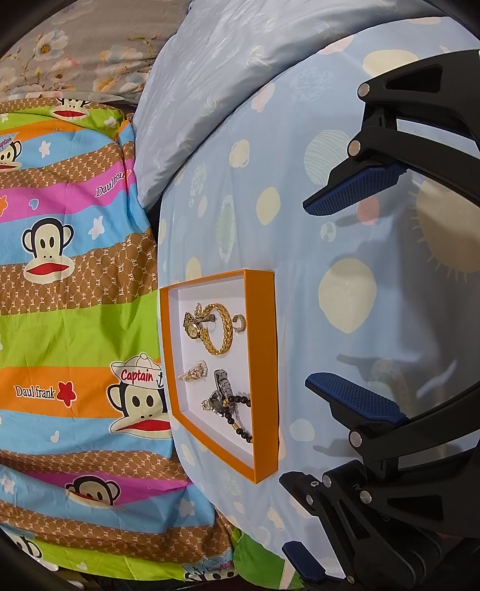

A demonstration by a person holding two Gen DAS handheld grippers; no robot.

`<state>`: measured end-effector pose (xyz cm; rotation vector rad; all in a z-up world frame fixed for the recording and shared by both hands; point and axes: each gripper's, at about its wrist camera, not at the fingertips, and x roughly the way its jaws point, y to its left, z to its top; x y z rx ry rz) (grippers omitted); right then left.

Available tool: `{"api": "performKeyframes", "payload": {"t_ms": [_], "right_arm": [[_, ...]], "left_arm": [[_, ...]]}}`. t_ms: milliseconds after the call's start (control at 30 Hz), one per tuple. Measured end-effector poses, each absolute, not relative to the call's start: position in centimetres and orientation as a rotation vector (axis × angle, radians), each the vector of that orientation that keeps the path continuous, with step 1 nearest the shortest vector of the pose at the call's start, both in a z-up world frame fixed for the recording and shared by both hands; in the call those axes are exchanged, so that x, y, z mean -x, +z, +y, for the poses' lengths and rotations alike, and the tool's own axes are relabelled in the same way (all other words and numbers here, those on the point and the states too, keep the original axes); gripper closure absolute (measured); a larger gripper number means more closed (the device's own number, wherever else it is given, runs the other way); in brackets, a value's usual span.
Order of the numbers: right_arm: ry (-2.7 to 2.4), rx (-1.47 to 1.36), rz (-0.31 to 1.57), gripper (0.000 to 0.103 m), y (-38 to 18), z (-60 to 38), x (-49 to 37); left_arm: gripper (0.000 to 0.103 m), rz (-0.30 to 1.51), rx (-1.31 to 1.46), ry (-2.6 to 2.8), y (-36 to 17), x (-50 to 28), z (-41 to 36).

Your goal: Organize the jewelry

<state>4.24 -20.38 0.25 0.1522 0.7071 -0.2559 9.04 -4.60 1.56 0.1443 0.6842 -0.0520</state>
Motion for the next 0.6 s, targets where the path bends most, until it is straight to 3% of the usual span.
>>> {"api": "performKeyframes", "payload": {"t_ms": [600], "right_arm": [[-0.255,-0.153,0.706,0.017,0.25,-20.37,-4.27]], "left_arm": [[0.016,0.690,-0.140,-0.059,1.48,-9.17,-4.57]]}}
